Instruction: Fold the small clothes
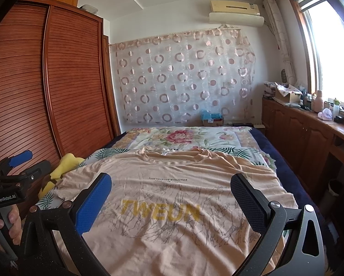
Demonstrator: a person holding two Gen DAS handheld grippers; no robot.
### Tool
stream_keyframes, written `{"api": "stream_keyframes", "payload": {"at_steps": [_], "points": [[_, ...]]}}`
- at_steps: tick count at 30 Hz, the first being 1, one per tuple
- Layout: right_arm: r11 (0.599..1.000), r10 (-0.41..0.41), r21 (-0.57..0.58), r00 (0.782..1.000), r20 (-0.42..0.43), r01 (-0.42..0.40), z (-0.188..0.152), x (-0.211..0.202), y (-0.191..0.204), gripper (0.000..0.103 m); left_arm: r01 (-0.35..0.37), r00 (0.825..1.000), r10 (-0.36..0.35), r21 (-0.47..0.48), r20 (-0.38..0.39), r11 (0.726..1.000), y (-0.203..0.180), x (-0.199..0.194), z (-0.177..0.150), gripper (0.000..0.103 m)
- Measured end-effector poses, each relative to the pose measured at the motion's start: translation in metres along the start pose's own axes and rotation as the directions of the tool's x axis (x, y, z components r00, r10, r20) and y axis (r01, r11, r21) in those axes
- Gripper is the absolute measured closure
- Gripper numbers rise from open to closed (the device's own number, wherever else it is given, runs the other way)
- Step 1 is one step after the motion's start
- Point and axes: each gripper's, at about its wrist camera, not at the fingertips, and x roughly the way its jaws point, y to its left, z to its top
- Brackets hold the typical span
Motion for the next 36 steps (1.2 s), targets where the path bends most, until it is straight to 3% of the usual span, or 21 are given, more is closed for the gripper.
{"api": "stream_keyframes", "payload": {"at_steps": [20,29,32,36], "points": [[0.998,0.034,-0.054,0.995,-0.094,-0.039,-0.013,0.046,0.013,0.0,-0.056,0.994,0.053,-0.026,-0.099,0.998,0.033,0.038,-0.04,0.0],[0.991,0.052,-0.118,0.989,-0.137,-0.068,-0.016,0.079,0.029,0.0,-0.056,0.986,0.052,-0.022,-0.16,0.998,0.068,0.063,-0.056,0.0],[0.985,0.097,-0.123,0.98,-0.171,-0.119,-0.015,0.088,0.034,0.0,-0.059,0.975,0.056,-0.004,-0.213,0.998,0.083,0.077,-0.062,0.0],[0.971,0.2,-0.082,0.95,-0.24,-0.226,-0.012,0.099,0.032,0.0,-0.064,0.966,0.069,0.028,-0.248,0.998,0.104,0.088,-0.063,0.0]]}}
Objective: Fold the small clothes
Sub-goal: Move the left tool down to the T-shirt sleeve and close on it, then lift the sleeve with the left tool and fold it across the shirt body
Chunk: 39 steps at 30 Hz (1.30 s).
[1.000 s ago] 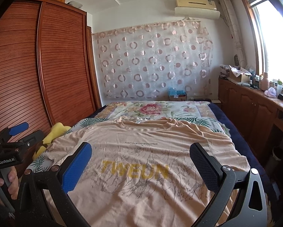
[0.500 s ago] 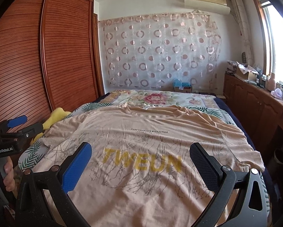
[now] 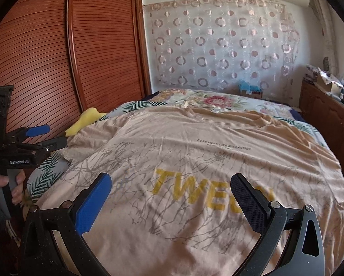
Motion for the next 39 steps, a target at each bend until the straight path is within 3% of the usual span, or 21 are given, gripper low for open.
{"api": "stream_keyframes", "payload": {"at_steps": [5,10,13,15,17,21,28,31,35,39], "points": [[0.999,0.018,-0.041,0.999,-0.037,-0.02,0.005,0.002,-0.004,0.0,-0.024,0.999,0.023,-0.029,-0.045,0.999,0.034,0.014,0.009,0.0],[0.998,0.029,-0.054,0.997,-0.078,-0.033,0.008,0.005,-0.007,0.0,0.01,0.995,-0.016,-0.067,-0.094,0.998,0.068,0.037,0.019,0.001],[0.997,0.026,-0.068,0.995,-0.092,-0.032,0.012,0.012,-0.005,0.0,0.025,0.988,-0.035,-0.075,-0.147,0.997,0.078,0.057,0.022,0.018],[0.997,0.023,-0.077,0.995,-0.094,-0.03,0.013,0.016,-0.001,0.0,0.047,0.979,-0.067,-0.107,-0.193,0.993,0.086,0.072,0.021,0.038],[0.996,0.023,-0.084,0.994,-0.102,-0.032,0.012,0.018,0.001,0.0,0.048,0.968,-0.078,-0.127,-0.238,0.991,0.092,0.085,0.017,0.047],[0.995,0.019,-0.099,0.991,-0.129,-0.032,0.012,0.029,0.004,0.0,0.004,0.965,-0.037,-0.126,-0.261,0.992,0.1,0.096,0.015,0.047],[0.991,0.063,-0.112,0.989,-0.137,-0.079,0.018,0.033,0.014,0.0,0.04,0.948,-0.092,-0.171,-0.305,0.984,0.112,0.105,0.007,0.051],[0.99,0.072,-0.113,0.988,-0.139,-0.088,0.016,0.034,0.016,0.0,0.074,0.944,-0.129,-0.185,-0.303,0.98,0.114,0.105,0.008,0.066],[0.99,0.071,-0.11,0.987,-0.143,-0.087,0.011,0.036,0.014,0.0,-0.008,0.955,-0.012,-0.068,-0.295,0.998,0.104,0.097,0.011,0.096],[0.992,0.072,-0.09,0.989,-0.13,-0.084,0.009,0.034,0.009,0.0,-0.017,0.969,0.009,-0.03,-0.245,0.999,0.098,0.08,0.02,0.098]]}}
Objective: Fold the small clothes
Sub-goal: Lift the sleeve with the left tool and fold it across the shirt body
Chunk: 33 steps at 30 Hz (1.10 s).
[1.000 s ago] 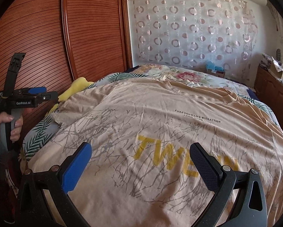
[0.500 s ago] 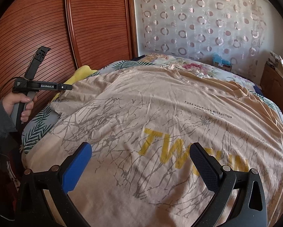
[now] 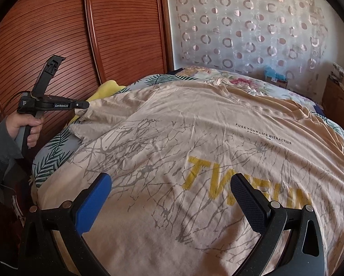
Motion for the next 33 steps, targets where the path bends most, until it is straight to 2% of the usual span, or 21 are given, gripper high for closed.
{"api": "stream_keyframes", "payload": {"at_steps": [5,9,18,19,20,21,24,26,29,33], "points": [[1.0,0.003,0.018,1.0,0.005,-0.003,-0.002,0.001,0.0,0.0,0.027,0.998,-0.029,0.042,0.059,0.999,-0.016,-0.02,0.015,0.099],[1.0,-0.002,0.017,1.0,0.008,0.002,-0.002,-0.001,0.002,0.0,0.102,0.989,-0.11,0.081,0.101,0.991,-0.045,-0.038,0.035,0.099],[0.998,-0.031,0.061,0.999,0.026,0.029,-0.005,-0.012,-0.014,0.0,0.25,0.945,-0.287,0.221,0.158,0.943,-0.138,-0.082,0.072,0.099],[0.997,-0.033,0.067,0.999,0.028,0.031,-0.005,-0.012,-0.015,0.0,0.273,0.936,-0.315,0.238,0.159,0.932,-0.146,-0.086,0.073,0.099],[0.997,-0.037,0.074,0.999,0.03,0.035,-0.006,-0.013,-0.018,0.0,0.285,0.931,-0.328,0.245,0.159,0.927,-0.151,-0.089,0.073,0.093],[0.996,-0.04,0.079,0.999,0.03,0.038,-0.007,-0.013,-0.019,0.0,0.286,0.93,-0.33,0.246,0.161,0.926,-0.154,-0.091,0.073,0.08],[0.995,-0.048,0.09,0.998,0.031,0.045,-0.009,-0.012,-0.019,0.0,0.29,0.927,-0.334,0.238,0.17,0.927,-0.153,-0.094,0.07,0.059],[0.994,-0.049,0.098,0.998,0.031,0.046,-0.009,-0.011,-0.02,0.0,0.268,0.937,-0.308,0.231,0.162,0.935,-0.147,-0.09,0.064,0.056],[0.994,-0.047,0.104,0.998,0.033,0.044,-0.007,-0.01,-0.02,0.0,0.224,0.957,-0.256,0.213,0.136,0.951,-0.135,-0.075,0.05,0.038],[0.994,-0.029,0.103,0.999,0.035,0.026,-0.002,-0.007,-0.018,0.002,0.185,0.976,-0.202,0.172,0.087,0.968,-0.112,-0.051,0.027,0.026]]}}
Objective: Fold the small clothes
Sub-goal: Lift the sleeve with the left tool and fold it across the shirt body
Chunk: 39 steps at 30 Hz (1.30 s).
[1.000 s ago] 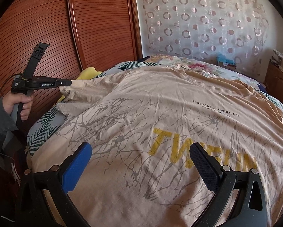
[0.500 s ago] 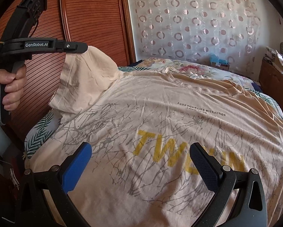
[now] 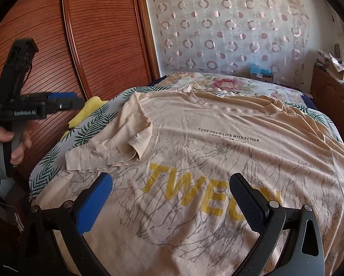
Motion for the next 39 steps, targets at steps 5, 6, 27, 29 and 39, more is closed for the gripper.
{"api": "stream_keyframes", "payload": {"at_steps": [5,6,27,29,39], "points": [[0.998,0.031,-0.049,0.999,-0.018,-0.032,0.008,0.01,0.006,0.016,-0.046,0.995,0.042,-0.047,-0.091,0.998,0.031,0.027,-0.031,0.026],[0.998,0.038,-0.058,0.999,-0.025,-0.039,0.01,0.014,0.009,0.019,-0.055,0.994,0.049,-0.058,-0.102,0.997,0.036,0.03,-0.035,0.026],[0.976,0.013,-0.21,0.973,-0.23,-0.063,0.057,0.126,0.037,0.078,-0.081,0.989,0.069,-0.089,-0.133,0.993,0.055,0.05,-0.055,0.017],[0.974,0.01,-0.218,0.974,-0.226,-0.061,0.058,0.127,0.039,0.096,-0.082,0.989,0.069,-0.092,-0.134,0.992,0.055,0.05,-0.055,0.017],[0.988,-0.025,-0.154,0.987,-0.16,0.0,0.053,0.104,0.021,0.099,-0.082,0.989,0.07,-0.091,-0.134,0.992,0.055,0.05,-0.055,0.017]]}}
